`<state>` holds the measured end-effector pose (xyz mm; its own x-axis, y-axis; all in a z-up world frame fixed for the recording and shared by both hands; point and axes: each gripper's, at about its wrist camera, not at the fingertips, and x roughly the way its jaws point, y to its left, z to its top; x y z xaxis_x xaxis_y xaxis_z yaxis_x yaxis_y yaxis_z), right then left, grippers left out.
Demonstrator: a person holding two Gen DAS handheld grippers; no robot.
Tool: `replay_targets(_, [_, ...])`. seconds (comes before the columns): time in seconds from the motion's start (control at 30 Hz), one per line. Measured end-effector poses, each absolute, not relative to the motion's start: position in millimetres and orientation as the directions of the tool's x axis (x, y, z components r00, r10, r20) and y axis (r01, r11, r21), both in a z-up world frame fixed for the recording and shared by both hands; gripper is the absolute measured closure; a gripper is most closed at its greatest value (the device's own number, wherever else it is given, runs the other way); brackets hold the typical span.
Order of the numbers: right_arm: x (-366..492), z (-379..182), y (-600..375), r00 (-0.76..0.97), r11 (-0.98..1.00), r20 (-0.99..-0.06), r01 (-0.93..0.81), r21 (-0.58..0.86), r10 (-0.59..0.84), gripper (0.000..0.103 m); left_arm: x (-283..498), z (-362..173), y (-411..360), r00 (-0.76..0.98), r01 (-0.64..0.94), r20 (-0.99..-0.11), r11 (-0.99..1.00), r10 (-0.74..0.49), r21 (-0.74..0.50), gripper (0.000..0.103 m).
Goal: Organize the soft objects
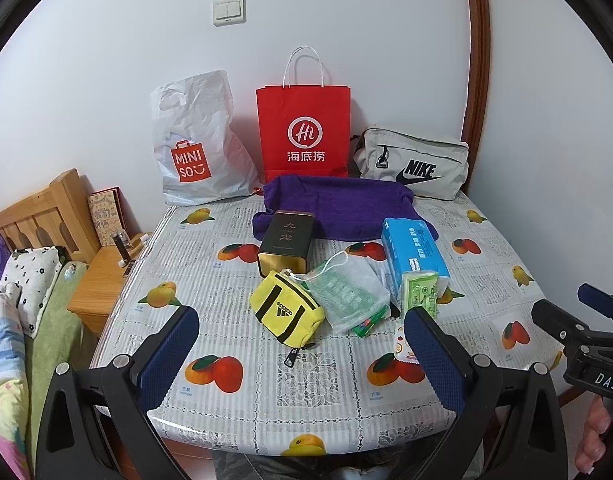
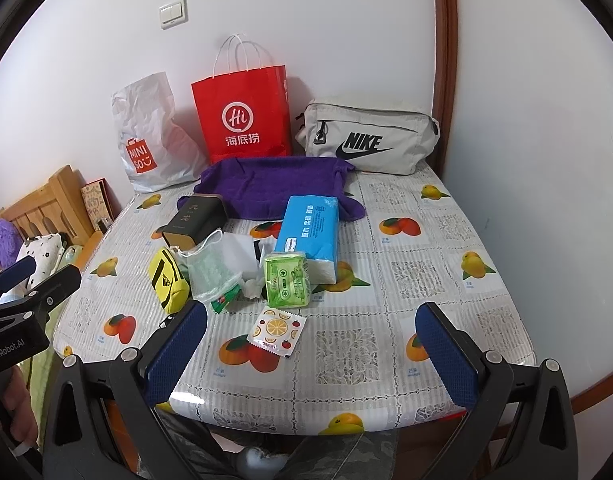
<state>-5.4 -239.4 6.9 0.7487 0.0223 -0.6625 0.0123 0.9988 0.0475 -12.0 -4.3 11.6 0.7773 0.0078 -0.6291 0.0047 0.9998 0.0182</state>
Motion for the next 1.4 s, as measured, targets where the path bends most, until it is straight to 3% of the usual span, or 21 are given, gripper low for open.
replay_targets(1.4, [7, 6, -238, 0.752, 0.994, -0.654, -0.019, 0.103, 0.082, 0.0, -2, 8, -3, 0.776, 0.034, -0.63, 0.999, -0.019, 0.011, 0.0])
